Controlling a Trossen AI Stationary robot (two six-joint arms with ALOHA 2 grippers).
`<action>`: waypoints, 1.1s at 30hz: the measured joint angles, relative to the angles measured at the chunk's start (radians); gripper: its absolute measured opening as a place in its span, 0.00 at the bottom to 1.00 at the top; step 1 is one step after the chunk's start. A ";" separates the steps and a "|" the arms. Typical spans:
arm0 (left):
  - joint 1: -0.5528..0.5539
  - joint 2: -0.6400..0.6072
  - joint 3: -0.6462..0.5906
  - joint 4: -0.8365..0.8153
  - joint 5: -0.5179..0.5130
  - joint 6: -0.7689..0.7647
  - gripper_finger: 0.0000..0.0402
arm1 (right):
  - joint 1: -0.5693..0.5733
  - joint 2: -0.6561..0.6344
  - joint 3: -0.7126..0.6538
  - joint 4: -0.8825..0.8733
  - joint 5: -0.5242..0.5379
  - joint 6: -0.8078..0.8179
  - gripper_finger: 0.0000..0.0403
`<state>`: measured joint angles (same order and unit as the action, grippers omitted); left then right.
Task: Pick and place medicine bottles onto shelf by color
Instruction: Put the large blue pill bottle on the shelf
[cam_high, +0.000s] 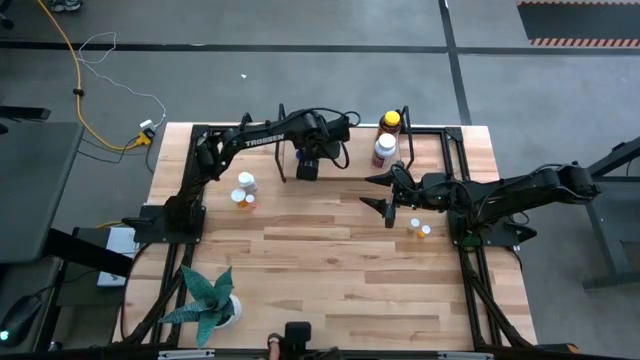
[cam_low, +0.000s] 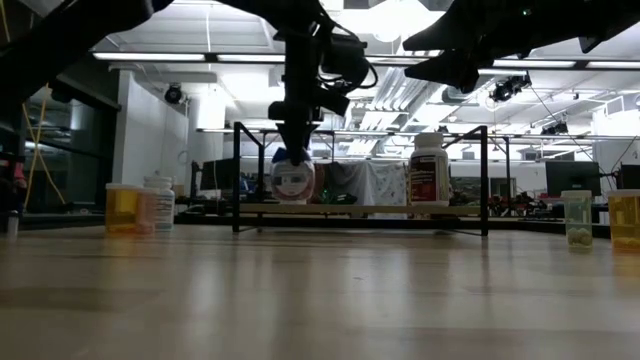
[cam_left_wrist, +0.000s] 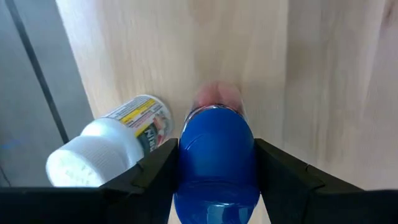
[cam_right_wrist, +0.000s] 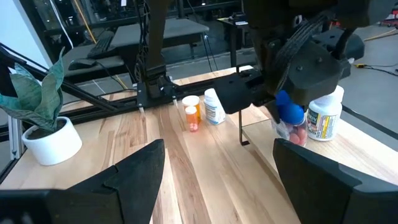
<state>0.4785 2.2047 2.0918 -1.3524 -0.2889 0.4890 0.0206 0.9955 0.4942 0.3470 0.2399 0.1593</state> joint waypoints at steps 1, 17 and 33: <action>0.000 0.000 0.000 0.005 -0.003 0.005 0.45 | 0.000 0.000 0.000 0.000 0.000 0.000 0.72; 0.026 0.000 0.000 0.030 -0.063 0.018 0.48 | 0.000 0.000 0.000 0.000 0.000 0.000 0.72; 0.026 -0.001 0.000 0.054 -0.082 0.027 0.55 | 0.000 0.000 0.000 0.000 0.000 -0.002 0.72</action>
<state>0.5050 2.2040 2.0918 -1.2982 -0.3705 0.5159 0.0204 0.9955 0.4942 0.3470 0.2400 0.1574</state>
